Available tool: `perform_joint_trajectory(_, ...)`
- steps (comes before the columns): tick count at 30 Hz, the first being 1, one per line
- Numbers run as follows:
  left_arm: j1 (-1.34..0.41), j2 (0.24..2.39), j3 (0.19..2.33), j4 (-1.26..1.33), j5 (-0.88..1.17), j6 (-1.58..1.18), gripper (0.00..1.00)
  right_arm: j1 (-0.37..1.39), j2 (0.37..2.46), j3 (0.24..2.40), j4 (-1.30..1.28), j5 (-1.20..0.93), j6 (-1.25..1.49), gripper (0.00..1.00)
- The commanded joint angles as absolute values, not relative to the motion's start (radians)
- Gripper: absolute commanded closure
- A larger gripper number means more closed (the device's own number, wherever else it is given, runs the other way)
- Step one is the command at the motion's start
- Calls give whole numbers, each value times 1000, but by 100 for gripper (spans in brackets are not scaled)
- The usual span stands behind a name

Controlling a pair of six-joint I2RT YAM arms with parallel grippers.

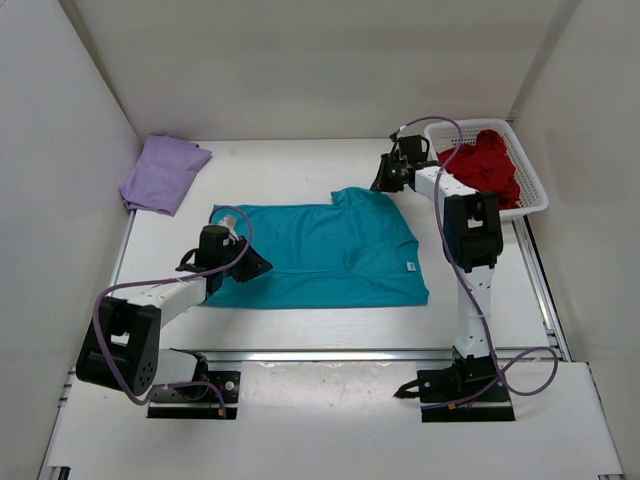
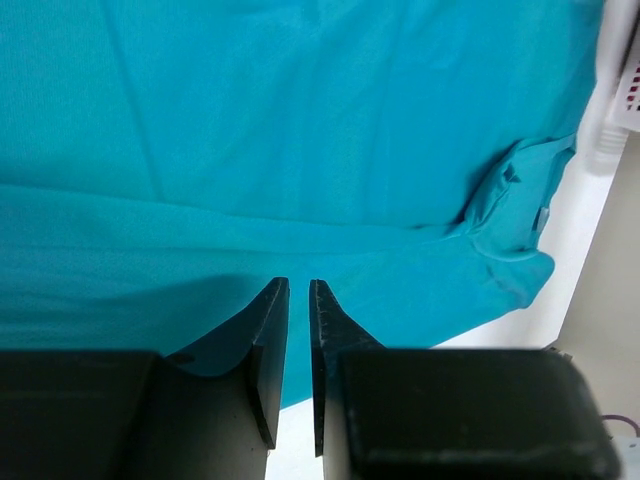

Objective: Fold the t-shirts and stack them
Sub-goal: Fold the flattened tshirt in 1/3 of the way, then grap the side of the flattened tshirt furthest away from the robot with both arms

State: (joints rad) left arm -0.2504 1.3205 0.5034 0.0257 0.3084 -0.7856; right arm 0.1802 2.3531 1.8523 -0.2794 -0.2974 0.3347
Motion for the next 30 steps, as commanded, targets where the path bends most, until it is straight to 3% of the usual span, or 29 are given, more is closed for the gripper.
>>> perform_joint_trajectory(1, -241, 1313, 543, 17, 319, -775, 74, 210, 2133, 1743, -174, -301, 281, 96)
perform_joint_trajectory(7, -186, 1282, 558, 0, 325, -761, 75, 288, 1783, 1324, -51, -279, 235, 89)
perform_joint_trajectory(10, -163, 1281, 567, 0, 324, -755, 74, 339, 1645, 1093, -9, -247, 238, 78)
perform_joint_trajectory(13, -135, 1281, 595, 0, 334, -758, 74, 380, 1522, 912, -15, -187, 227, 59)
perform_joint_trajectory(15, -123, 1278, 614, 2, 319, -761, 74, 353, 1476, 874, 28, -163, 251, 56)
perform_joint_trajectory(17, -136, 1308, 644, 11, 304, -772, 74, 289, 1495, 891, 60, -222, 308, 59)
perform_joint_trajectory(22, -178, 1361, 681, 34, 281, -790, 74, 169, 1699, 1125, 63, -310, 338, 78)
perform_joint_trajectory(25, -196, 1371, 673, 54, 278, -790, 74, 146, 1840, 1273, 5, -302, 330, 78)
perform_joint_trajectory(30, -193, 1399, 667, 63, 291, -790, 74, 140, 2005, 1439, -51, -285, 371, 65)
